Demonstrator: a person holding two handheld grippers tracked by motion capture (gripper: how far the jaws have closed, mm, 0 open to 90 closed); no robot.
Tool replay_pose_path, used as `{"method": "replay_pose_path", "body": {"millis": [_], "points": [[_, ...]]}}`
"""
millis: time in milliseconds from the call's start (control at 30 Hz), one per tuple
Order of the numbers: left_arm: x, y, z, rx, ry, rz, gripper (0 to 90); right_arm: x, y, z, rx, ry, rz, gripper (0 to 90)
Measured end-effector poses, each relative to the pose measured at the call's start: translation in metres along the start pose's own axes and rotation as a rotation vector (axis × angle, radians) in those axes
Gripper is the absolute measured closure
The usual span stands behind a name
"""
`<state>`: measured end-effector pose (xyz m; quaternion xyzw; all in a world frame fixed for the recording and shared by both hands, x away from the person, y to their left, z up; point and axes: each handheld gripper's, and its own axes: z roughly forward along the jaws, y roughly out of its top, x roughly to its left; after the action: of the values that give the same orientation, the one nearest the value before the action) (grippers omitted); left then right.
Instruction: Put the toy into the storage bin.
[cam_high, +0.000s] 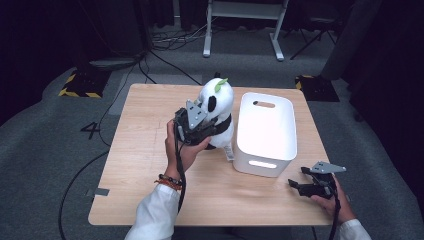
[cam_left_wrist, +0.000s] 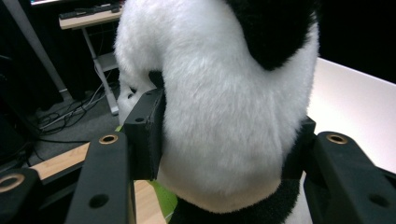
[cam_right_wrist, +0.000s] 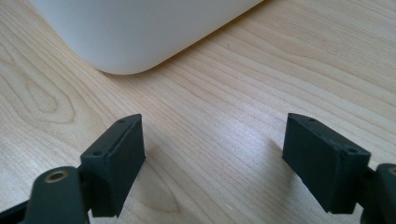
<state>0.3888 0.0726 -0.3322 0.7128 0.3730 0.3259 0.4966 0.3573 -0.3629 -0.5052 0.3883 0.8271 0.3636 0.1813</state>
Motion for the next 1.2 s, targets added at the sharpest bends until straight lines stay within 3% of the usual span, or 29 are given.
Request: {"method": "replay_pose_path", "body": {"millis": [467, 900, 1200], "points": [[-0.007, 0.019, -0.011, -0.058, -0.020, 0.004, 45.7, 0.000, 0.000, 0.000, -0.001, 0.000, 0.002, 20.6], [-0.013, 0.038, -0.014, -0.075, -0.018, 0.054, 45.3, 0.000, 0.000, 0.000, -0.001, 0.000, 0.001, 20.6], [-0.004, 0.044, -0.022, -0.109, -0.016, 0.017, 45.1, 0.000, 0.000, 0.000, 0.000, 0.000, 0.002, 20.6]]}}
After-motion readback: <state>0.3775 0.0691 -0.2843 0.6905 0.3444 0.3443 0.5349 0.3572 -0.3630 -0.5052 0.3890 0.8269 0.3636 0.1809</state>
